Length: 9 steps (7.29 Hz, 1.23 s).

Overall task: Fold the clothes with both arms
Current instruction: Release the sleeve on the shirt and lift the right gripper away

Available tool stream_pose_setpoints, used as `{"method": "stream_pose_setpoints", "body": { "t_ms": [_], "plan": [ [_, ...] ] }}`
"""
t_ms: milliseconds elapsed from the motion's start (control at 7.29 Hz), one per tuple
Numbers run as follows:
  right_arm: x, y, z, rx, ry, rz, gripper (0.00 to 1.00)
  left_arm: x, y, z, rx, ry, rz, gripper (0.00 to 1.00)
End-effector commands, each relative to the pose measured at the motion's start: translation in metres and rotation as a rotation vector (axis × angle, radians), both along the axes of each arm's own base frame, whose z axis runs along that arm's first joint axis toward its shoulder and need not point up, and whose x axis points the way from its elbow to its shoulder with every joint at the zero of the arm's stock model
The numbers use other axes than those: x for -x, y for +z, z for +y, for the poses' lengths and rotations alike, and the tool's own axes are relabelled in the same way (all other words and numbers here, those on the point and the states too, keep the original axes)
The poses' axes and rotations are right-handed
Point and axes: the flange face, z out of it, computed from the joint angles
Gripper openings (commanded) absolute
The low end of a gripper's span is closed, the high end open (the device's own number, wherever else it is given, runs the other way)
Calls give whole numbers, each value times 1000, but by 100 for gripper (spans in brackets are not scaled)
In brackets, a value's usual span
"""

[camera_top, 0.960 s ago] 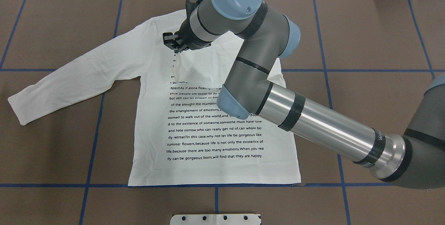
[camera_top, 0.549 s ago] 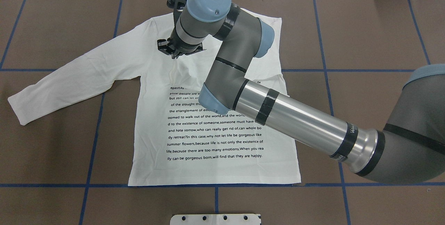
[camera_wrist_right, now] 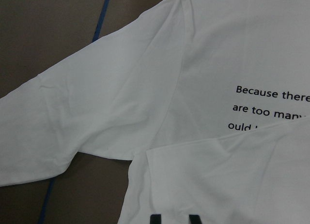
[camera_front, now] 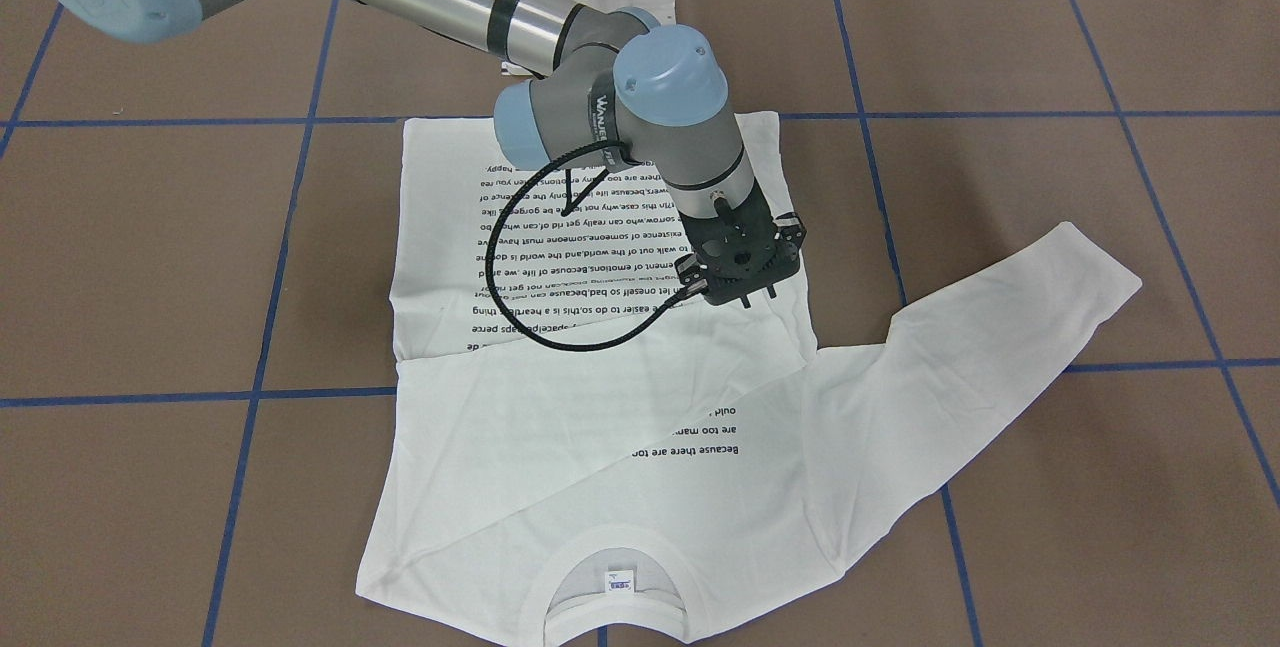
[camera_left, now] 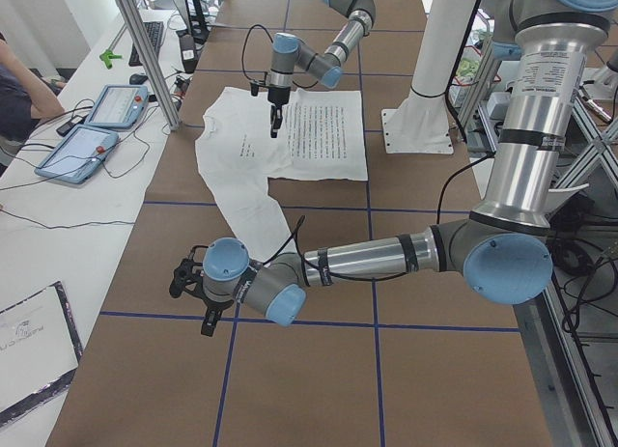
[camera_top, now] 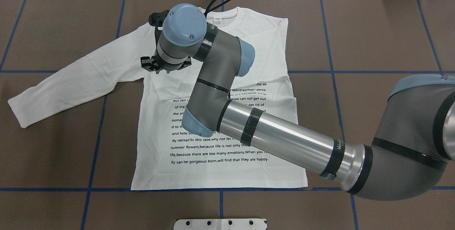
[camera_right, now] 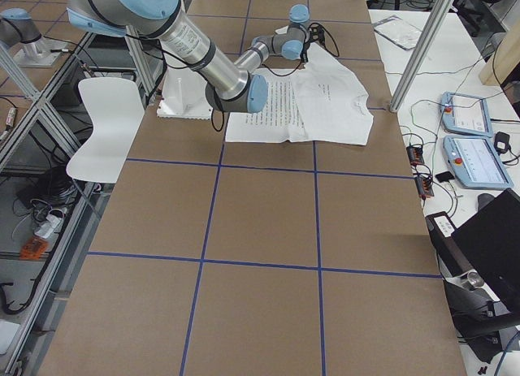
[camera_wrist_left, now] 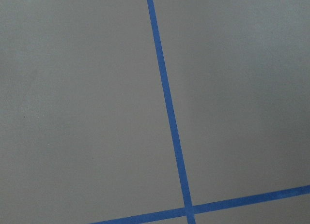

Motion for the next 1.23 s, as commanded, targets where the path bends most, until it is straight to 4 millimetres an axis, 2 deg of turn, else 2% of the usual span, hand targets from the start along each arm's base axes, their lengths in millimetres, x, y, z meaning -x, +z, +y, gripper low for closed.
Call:
{"method": "stream_pose_setpoints", "body": {
  "t_ms": [0, 137, 274, 412, 549, 686, 823, 960, 1097],
  "plan": [
    [6, -6, 7, 0, 13, -3, 100, 0, -5, -5, -10, 0, 1, 99],
    [4, -6, 6, 33, 28, -7, 100, -1, -12, -10, 6, -34, 8, 99],
    [-2, -5, 7, 50, 30, 16, 99, -15, -25, -19, 18, -88, -24, 99],
    [-31, -1, 6, 104, 47, 107, 100, -45, -33, -21, 29, -92, -28, 99],
    [-76, 20, 5, 153, 67, 176, 100, -68, -42, -16, 24, -107, 9, 99],
    [-122, 60, -1, 204, 58, 205, 100, -87, -39, -5, 53, -133, 49, 99],
    [-168, 104, -13, 253, 66, 222, 100, -103, -23, 25, 50, -116, 72, 99],
    [-208, 144, -14, 237, 52, 255, 100, -119, -19, 60, 71, -143, 133, 99],
    [-247, 171, -14, 227, 30, 310, 100, -145, -22, 97, 77, -167, 129, 99]
  ]
}}
